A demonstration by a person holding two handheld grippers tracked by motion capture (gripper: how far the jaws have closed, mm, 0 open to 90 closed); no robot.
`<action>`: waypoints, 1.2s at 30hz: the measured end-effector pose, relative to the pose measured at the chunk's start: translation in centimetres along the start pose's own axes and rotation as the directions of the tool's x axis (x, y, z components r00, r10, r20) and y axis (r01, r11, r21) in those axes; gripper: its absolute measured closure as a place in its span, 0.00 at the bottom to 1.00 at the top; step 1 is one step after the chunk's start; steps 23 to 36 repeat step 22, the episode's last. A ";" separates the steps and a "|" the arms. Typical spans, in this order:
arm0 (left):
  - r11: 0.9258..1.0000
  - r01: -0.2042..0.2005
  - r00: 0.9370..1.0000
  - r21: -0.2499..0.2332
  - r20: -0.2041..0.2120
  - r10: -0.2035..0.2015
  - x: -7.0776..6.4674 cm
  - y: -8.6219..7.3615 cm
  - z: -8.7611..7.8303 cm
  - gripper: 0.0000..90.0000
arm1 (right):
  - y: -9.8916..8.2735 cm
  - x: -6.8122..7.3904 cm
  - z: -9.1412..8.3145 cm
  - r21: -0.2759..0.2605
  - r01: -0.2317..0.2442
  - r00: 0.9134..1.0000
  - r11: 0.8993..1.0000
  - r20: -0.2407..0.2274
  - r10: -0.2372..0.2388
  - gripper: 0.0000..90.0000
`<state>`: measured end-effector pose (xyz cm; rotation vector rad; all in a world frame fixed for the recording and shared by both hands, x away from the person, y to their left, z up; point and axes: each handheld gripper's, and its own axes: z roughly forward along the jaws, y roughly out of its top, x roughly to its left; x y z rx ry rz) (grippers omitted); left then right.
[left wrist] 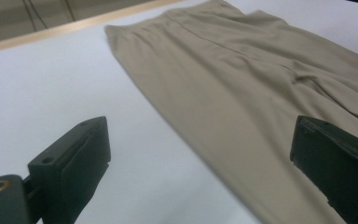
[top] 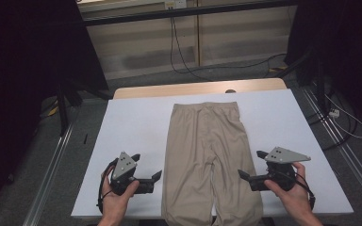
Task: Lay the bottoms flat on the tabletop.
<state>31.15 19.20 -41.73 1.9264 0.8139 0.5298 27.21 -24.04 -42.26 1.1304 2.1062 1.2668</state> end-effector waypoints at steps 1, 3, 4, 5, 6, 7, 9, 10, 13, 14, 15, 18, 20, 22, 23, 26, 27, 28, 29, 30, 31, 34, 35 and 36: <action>1.000 -0.001 1.000 -0.011 -0.010 0.001 0.3 0.0 0.1 0.06 | 0.0 -0.4 -0.1 -0.002 -0.002 1.000 1.000 0.006 0.002 0.07; 0.999 0.005 1.000 -0.036 -0.029 -0.006 0.8 -0.3 0.3 0.06 | -0.3 -1.3 -0.2 -0.003 -0.011 1.000 1.000 0.016 0.011 0.06; 0.999 0.031 0.999 -0.040 -0.020 -0.032 1.1 -0.3 0.3 0.06 | -0.5 -1.6 -0.2 -0.007 -0.019 0.999 1.000 0.027 0.019 0.05; 0.998 0.049 0.998 -0.048 -0.023 -0.050 1.4 -0.4 0.1 0.07 | -0.8 -1.9 -0.1 -0.022 -0.025 0.999 0.999 0.044 0.026 0.04; 0.997 0.052 0.998 -0.063 -0.041 -0.054 1.5 -0.5 0.1 0.07 | -1.2 -2.2 0.0 -0.034 -0.019 0.998 0.999 0.063 0.021 0.05; 0.997 0.051 0.997 -0.063 -0.051 -0.054 1.6 -0.6 0.2 0.07 | -1.4 -2.4 0.2 -0.028 -0.010 0.997 1.000 0.077 0.012 0.06; 0.997 0.072 0.996 -0.041 -0.043 -0.074 1.9 -0.9 0.5 0.06 | -1.4 -2.7 0.2 -0.036 -0.026 0.994 0.999 0.107 0.030 0.06; 0.996 0.077 0.996 -0.038 -0.047 -0.079 1.9 -1.1 0.6 0.06 | -1.4 -2.9 0.2 -0.046 -0.042 0.993 0.998 0.112 0.047 0.06; 0.997 0.077 0.996 -0.025 -0.041 -0.078 1.5 -1.2 0.7 0.06 | -1.5 -3.0 0.2 -0.056 -0.047 0.990 0.997 0.127 0.054 0.06; 0.997 0.076 0.996 -0.035 -0.034 -0.077 1.5 -1.2 0.5 0.06 | -1.5 -3.0 0.3 -0.055 -0.049 0.990 0.997 0.129 0.056 0.06; 0.997 0.072 0.997 -0.040 -0.034 -0.073 1.4 -1.2 0.2 0.06 | -1.5 -2.9 0.2 -0.056 -0.052 0.990 0.997 0.129 0.059 0.06; 0.996 0.074 0.996 -0.048 -0.037 -0.075 1.5 -1.3 -0.3 0.06 | -1.4 -2.4 -0.2 -0.075 -0.045 0.990 0.996 0.126 0.055 0.06; 0.995 0.088 0.995 -0.053 -0.043 -0.090 1.6 -1.4 -0.6 0.06 | -1.4 -2.1 -0.4 -0.078 -0.039 0.991 0.996 0.127 0.049 0.06; 0.995 0.089 0.994 -0.051 -0.054 -0.092 1.8 -1.4 -0.7 0.06 | -1.5 -2.1 -0.5 -0.078 -0.044 0.991 0.996 0.123 0.054 0.05; 0.995 0.089 0.994 -0.051 -0.054 -0.092 1.8 -1.4 -0.7 0.06 | -1.5 -2.1 -0.5 -0.078 -0.044 0.991 0.996 0.123 0.054 0.05; 0.995 0.089 0.994 -0.051 -0.054 -0.092 1.8 -1.4 -0.7 0.06 | -1.5 -2.1 -0.5 -0.078 -0.044 0.991 0.996 0.123 0.054 0.05; 0.995 0.089 0.994 -0.051 -0.054 -0.092 1.8 -1.4 -0.7 0.06 | -1.5 -2.1 -0.5 -0.078 -0.044 0.991 0.996 0.123 0.054 0.05; 0.995 0.089 0.994 -0.051 -0.054 -0.092 1.8 -1.4 -0.7 0.06 | -1.5 -2.1 -0.5 -0.078 -0.044 0.991 0.996 0.123 0.054 0.05; 0.995 0.089 0.994 -0.051 -0.054 -0.092 1.8 -1.4 -0.7 0.06 | -1.5 -2.1 -0.5 -0.078 -0.044 0.991 0.996 0.123 0.054 0.05; 0.995 0.089 0.994 -0.051 -0.054 -0.092 1.8 -1.4 -0.7 0.06 | -1.5 -2.1 -0.5 -0.078 -0.044 0.991 0.996 0.123 0.054 0.05; 0.995 0.089 0.994 -0.051 -0.054 -0.092 1.8 -1.4 -0.7 0.06 | -1.5 -2.1 -0.5 -0.078 -0.044 0.991 0.996 0.123 0.054 0.05; 0.995 0.089 0.994 -0.051 -0.054 -0.092 1.8 -1.4 -0.7 0.06 | -1.5 -2.1 -0.5 -0.078 -0.044 0.991 0.996 0.123 0.054 0.05; 0.995 0.089 0.994 -0.051 -0.054 -0.092 1.8 -1.4 -0.7 0.06 | -1.5 -2.1 -0.5 -0.078 -0.044 0.991 0.996 0.123 0.054 0.05; 0.995 0.089 0.994 -0.051 -0.054 -0.092 1.8 -1.4 -0.7 0.06 | -1.5 -2.1 -0.5 -0.078 -0.044 0.991 0.996 0.123 0.054 0.05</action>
